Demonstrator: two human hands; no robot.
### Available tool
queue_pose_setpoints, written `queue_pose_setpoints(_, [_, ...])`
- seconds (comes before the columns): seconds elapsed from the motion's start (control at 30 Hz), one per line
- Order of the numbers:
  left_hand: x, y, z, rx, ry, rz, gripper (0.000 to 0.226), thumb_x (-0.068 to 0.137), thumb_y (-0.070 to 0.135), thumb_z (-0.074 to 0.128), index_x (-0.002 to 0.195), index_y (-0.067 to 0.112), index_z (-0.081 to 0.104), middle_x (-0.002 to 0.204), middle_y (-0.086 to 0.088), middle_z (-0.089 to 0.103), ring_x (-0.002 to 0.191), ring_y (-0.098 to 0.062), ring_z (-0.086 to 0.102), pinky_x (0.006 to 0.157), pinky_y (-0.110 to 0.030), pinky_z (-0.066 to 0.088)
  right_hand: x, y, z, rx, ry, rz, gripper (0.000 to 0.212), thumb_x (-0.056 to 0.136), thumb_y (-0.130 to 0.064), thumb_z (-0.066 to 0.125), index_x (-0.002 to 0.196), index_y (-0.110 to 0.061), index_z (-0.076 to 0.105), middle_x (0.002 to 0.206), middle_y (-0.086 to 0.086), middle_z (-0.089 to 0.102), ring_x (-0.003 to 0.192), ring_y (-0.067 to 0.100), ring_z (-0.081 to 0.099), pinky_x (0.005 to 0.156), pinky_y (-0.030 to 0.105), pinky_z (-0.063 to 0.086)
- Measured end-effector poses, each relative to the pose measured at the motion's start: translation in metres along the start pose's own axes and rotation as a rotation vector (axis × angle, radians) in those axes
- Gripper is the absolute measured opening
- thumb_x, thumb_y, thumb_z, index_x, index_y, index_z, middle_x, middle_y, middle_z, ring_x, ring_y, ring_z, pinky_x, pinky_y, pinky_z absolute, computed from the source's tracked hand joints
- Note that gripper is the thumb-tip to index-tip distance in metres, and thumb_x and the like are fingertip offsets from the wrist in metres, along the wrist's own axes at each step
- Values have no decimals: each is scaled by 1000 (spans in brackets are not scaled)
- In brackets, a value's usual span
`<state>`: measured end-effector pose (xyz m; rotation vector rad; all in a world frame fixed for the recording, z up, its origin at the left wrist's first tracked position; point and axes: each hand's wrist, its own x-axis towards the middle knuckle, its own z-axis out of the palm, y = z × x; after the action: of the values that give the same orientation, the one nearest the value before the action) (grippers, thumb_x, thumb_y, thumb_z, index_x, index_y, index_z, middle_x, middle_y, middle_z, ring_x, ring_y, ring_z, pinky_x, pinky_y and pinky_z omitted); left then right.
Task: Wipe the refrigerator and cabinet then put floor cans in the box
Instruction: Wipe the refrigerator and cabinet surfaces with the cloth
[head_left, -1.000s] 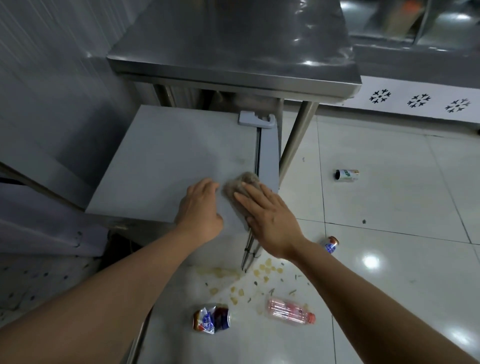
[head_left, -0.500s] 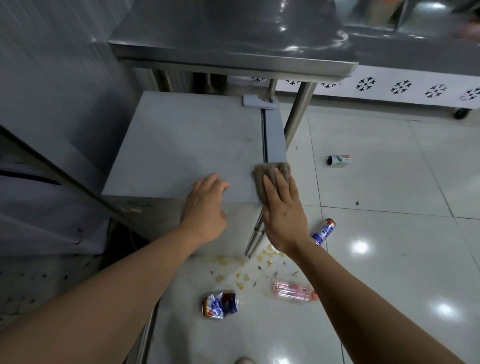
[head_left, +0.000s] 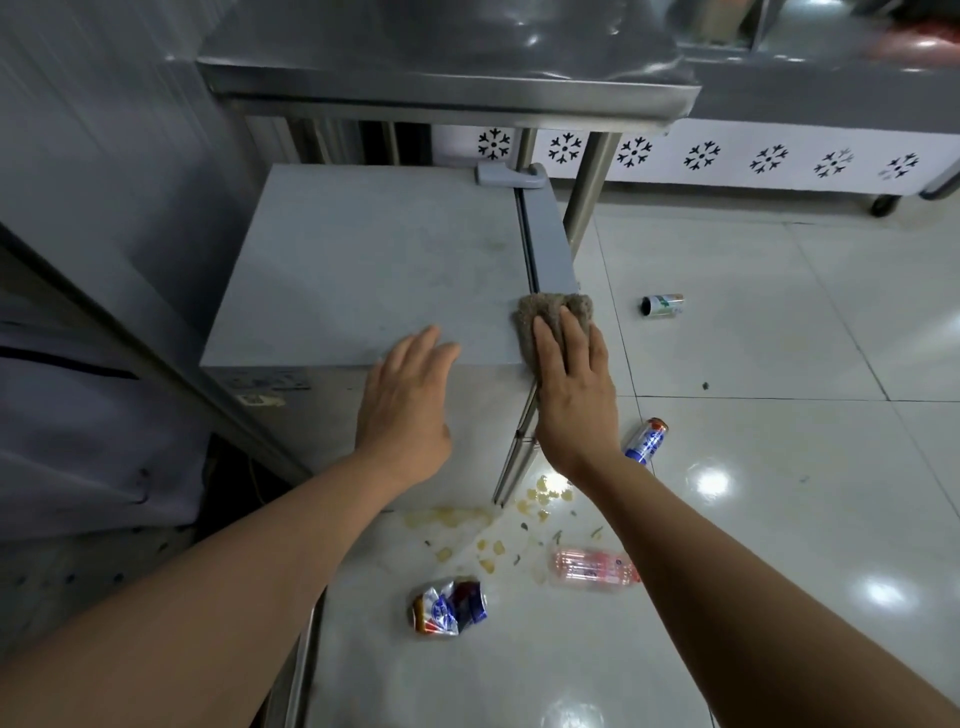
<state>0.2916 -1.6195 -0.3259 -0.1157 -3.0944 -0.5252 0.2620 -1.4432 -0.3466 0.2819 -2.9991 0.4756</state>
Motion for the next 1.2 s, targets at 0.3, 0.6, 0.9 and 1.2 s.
queue_pose_setpoints(0.3, [-4, 7, 23, 113, 149, -23, 82, 69, 5, 63, 140, 19, 27, 156, -5, 14, 144, -24, 12, 116, -44, 17, -1, 7, 20, -53, 214, -67, 65, 89, -12, 53, 148, -19, 26, 156, 7, 20, 143, 34, 13, 111, 44, 16])
queue_pose_setpoints(0.6, [-4, -2, 50, 173, 363, 46, 82, 60, 5, 67, 136, 14, 39, 150, -11, 31, 139, -30, 27, 111, -50, 20, 3, 11, 44, -90, 507, -128, 60, 84, -8, 60, 140, -12, 41, 146, 13, 39, 134, 41, 33, 106, 50, 33])
queue_pose_setpoints(0.9, [9, -12, 78, 139, 631, 80, 68, 68, 13, 63, 133, 17, 43, 146, -7, 38, 136, -28, 31, 114, -47, 11, 9, 21, 67, -90, 765, -247, 56, 88, -10, 50, 143, -11, 38, 150, 14, 34, 136, 42, 25, 108, 52, 32])
queue_pose_setpoints(1.2, [21, -24, 96, 142, 841, 203, 62, 76, 28, 60, 134, 16, 42, 141, -8, 42, 133, -27, 33, 114, -48, 12, 17, 26, 93, -135, 1031, -348, 51, 93, -8, 40, 144, -9, 38, 152, 13, 32, 142, 40, 21, 114, 48, 26])
